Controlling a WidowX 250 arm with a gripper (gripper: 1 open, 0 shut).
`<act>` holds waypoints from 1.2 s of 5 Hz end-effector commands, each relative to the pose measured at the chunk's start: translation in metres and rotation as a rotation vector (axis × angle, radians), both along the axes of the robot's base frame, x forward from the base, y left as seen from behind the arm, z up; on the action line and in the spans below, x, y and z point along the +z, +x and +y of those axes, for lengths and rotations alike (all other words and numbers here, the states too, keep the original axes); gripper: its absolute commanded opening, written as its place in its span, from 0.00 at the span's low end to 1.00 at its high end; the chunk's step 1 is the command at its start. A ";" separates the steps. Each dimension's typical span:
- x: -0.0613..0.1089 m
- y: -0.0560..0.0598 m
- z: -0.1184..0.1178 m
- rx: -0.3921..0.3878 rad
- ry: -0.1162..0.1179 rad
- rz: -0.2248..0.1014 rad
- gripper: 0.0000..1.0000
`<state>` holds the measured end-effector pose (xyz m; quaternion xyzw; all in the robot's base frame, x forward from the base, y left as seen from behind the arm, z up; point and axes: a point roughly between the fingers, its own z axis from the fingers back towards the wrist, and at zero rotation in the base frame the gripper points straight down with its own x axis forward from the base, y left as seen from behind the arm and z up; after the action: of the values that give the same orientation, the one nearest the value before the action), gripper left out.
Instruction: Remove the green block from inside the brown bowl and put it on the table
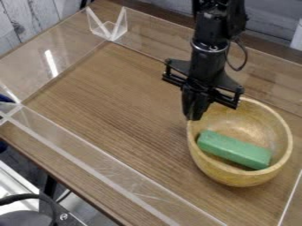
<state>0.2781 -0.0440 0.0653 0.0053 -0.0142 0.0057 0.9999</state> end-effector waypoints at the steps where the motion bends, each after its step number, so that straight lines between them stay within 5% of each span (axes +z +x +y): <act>1: -0.003 0.011 -0.002 -0.032 0.005 -0.014 0.00; 3: -0.034 0.012 0.002 -0.076 0.028 0.037 0.00; 6: -0.061 -0.029 -0.011 -0.170 0.021 0.045 0.00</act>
<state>0.2726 -0.0464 0.0227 0.0076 -0.0344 -0.0515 0.9980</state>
